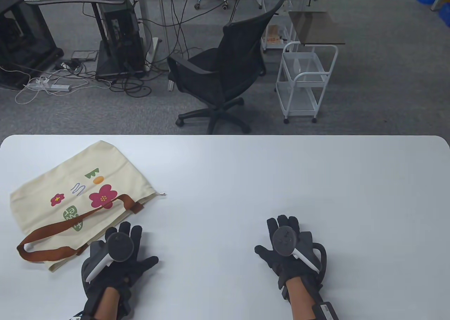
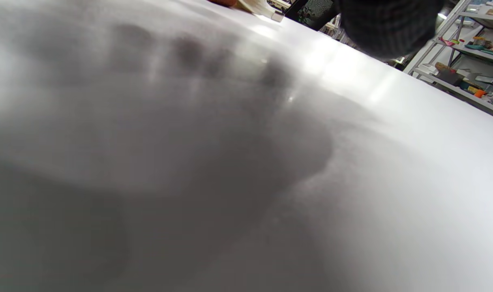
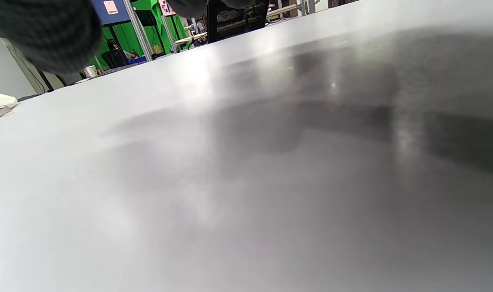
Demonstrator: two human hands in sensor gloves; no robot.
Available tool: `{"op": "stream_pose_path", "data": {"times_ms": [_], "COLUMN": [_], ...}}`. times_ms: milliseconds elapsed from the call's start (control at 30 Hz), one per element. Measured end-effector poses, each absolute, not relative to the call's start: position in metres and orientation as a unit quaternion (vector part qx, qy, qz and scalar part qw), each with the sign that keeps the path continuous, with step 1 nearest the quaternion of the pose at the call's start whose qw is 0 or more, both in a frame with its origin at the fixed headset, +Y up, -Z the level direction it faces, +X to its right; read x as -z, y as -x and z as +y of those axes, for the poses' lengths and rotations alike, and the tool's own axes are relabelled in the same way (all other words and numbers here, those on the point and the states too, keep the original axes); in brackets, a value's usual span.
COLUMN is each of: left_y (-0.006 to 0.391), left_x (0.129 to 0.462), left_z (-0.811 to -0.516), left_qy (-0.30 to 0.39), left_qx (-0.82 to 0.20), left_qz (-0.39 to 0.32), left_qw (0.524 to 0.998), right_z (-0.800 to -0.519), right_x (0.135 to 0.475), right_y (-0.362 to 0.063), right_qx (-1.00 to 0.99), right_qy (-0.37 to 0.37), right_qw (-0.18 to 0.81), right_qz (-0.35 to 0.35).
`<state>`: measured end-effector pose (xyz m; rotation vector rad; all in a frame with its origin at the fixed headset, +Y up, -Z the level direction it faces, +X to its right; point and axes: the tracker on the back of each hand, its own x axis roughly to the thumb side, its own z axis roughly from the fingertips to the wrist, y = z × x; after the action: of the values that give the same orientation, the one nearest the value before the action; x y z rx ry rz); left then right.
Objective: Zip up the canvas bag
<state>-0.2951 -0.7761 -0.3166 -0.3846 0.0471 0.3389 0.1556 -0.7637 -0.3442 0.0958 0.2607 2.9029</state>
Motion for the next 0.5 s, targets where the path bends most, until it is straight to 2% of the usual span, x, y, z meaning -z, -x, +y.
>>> {"op": "stream_pose_path", "data": {"times_ms": [133,267,400,500], "left_y": [0.299,0.310,0.347,0.381], "left_x": [0.314,0.317,0.337,0.348], "left_z": [-0.770,-0.750,-0.730,-0.730], "left_qy": [0.165,0.143,0.121,0.118], "left_qx": [-0.164,-0.103,-0.056,-0.033], "left_qz": [0.033,0.057,0.108,0.119], "left_qw": [0.972,0.983,0.985,0.985], "right_z": [-0.763,-0.758,-0.753,-0.750], "right_x": [0.344,0.343,0.338,0.335], "right_y": [-0.154,-0.151,-0.150,-0.151], "right_qx": [-0.989,-0.989,-0.989,-0.987], "right_qy": [-0.037,-0.039,-0.050,-0.046], "right_qw": [0.112,0.122,0.119,0.141], "right_qz": [0.088,0.078,0.067,0.059]}}
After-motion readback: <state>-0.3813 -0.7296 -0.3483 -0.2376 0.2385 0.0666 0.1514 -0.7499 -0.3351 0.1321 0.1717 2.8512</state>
